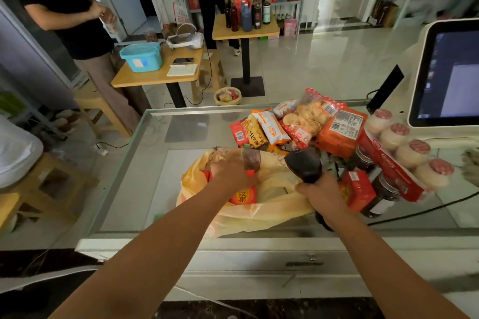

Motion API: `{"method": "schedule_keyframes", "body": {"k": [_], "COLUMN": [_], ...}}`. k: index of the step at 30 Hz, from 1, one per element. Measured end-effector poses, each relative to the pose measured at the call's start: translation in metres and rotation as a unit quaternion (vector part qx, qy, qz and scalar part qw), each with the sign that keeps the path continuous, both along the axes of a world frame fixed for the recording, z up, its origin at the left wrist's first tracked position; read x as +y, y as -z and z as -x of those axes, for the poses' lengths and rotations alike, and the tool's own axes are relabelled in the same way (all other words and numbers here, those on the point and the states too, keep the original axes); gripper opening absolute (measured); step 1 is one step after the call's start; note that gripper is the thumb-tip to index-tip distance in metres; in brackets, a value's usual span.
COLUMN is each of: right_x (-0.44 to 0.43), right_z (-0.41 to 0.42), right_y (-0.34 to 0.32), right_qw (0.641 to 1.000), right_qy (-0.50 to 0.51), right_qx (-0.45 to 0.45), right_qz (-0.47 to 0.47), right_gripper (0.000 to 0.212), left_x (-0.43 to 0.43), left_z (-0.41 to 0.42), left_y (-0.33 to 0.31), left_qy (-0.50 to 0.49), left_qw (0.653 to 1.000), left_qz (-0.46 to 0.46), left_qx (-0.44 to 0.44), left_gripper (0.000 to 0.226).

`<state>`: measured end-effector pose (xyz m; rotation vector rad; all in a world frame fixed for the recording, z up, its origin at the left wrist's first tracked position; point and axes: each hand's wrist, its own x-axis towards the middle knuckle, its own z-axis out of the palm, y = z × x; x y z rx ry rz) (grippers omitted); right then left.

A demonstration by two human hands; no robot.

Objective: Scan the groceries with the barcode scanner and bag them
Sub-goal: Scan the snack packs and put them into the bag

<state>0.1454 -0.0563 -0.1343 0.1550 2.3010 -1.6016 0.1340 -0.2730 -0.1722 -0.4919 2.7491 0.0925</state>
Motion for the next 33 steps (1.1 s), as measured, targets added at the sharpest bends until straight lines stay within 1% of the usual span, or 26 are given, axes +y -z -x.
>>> {"method": "schedule_keyframes", "body": {"k": [4,6,7,8,9,10,11,12,13,17,20,22,24,26,28,31,33], "right_x": [-0.002,-0.001,0.0,0.001,0.002,0.003,0.004,0.004,0.004,0.005,0.007,0.008,0.009,0.009,0.01,0.01,0.011], "right_z": [0.002,0.001,0.0,-0.001,-0.002,-0.003,-0.004,-0.006,-0.007,-0.012,-0.012,-0.011,-0.011,-0.012,-0.014,-0.013,-0.012], "right_y": [0.003,0.005,0.005,0.005,0.006,0.006,0.006,0.006,0.004,-0.004,-0.007,-0.008,-0.007,-0.005,0.001,0.011,0.015], "right_qw": [1.0,1.0,1.0,1.0,1.0,1.0,1.0,1.0,1.0,0.998,0.997,0.998,0.998,0.998,0.998,0.998,0.998], "right_qy": [0.006,0.004,0.004,0.006,0.009,0.012,0.014,0.018,0.022,0.029,0.03,0.029,0.022,0.009,0.007,0.014,0.008], "right_qx": [0.009,0.014,0.016,0.017,0.018,0.017,0.015,0.015,0.019,0.057,0.061,0.058,0.059,0.061,0.058,0.044,0.036], "right_qz": [-0.023,-0.022,-0.021,-0.021,-0.022,-0.021,-0.019,-0.014,-0.008,0.01,0.018,0.02,0.019,0.004,-0.012,-0.03,-0.042], "right_gripper": [0.038,0.038,0.037,0.037,0.037,0.037,0.038,0.039,0.04,0.045,0.044,0.046,0.05,0.052,0.052,0.05,0.048], "left_x": [0.003,0.004,0.003,0.0,-0.003,-0.006,-0.009,-0.012,-0.013,-0.013,-0.019,-0.018,-0.014,-0.012,-0.015,-0.022,-0.024], "left_z": [-0.011,-0.016,-0.018,-0.021,-0.024,-0.028,-0.032,-0.034,-0.036,-0.049,-0.052,-0.05,-0.045,-0.039,-0.037,-0.039,-0.037], "left_y": [0.0,0.001,0.005,0.009,0.014,0.017,0.018,0.018,0.018,0.018,0.019,0.017,0.012,0.01,0.014,0.023,0.021], "left_qy": [0.024,0.031,0.058,0.105,0.159,0.203,0.228,0.24,0.25,0.309,0.344,0.332,0.281,0.22,0.176,0.128,0.131], "left_qw": [0.994,0.992,0.991,0.988,0.983,0.977,0.972,0.968,0.965,0.944,0.929,0.933,0.95,0.969,0.981,0.992,0.991], "left_qz": [0.094,0.118,0.119,0.11,0.088,0.065,0.051,0.05,0.061,0.115,0.134,0.139,0.135,0.116,0.075,0.016,0.013], "left_qx": [-0.041,-0.013,0.013,0.029,0.02,-0.007,-0.038,-0.056,-0.055,-0.013,-0.006,0.01,0.019,-0.002,-0.014,-0.005,-0.004], "left_gripper": [0.086,0.084,0.081,0.077,0.072,0.068,0.067,0.067,0.067,0.058,0.059,0.06,0.068,0.087,0.103,0.109,0.112]}}
